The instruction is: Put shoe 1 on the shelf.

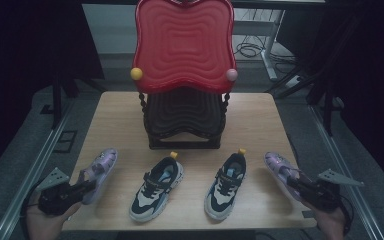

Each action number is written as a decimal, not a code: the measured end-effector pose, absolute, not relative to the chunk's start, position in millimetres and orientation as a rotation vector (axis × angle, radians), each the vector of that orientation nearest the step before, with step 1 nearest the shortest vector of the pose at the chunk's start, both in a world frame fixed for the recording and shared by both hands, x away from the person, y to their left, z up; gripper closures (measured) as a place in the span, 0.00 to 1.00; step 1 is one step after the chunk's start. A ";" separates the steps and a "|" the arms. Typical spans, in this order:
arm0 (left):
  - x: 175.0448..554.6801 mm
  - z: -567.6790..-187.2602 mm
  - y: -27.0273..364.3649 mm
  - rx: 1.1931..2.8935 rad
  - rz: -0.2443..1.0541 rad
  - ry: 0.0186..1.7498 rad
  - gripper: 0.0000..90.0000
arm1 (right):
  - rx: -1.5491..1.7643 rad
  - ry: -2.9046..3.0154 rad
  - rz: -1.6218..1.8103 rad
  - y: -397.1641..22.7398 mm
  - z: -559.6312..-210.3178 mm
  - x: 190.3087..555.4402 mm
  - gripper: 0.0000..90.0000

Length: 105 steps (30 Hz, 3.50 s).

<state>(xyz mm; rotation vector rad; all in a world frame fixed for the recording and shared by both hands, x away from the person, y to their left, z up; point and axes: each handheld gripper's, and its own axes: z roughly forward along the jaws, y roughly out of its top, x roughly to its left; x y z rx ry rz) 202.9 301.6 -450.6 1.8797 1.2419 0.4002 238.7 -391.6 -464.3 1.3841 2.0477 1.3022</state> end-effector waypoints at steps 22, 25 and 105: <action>222.0 -414.8 274.7 1.777 0.414 1.117 0.97 | 1.233 1.963 1.466 -354.4 -428.7 254.3 0.94; 223.5 -412.7 269.8 1.773 0.411 1.099 0.97 | 1.209 1.965 1.489 -349.0 -425.9 254.2 0.94; 296.1 -396.2 165.1 1.782 0.428 0.903 0.97 | 1.067 2.040 1.618 -203.8 -413.5 312.0 0.94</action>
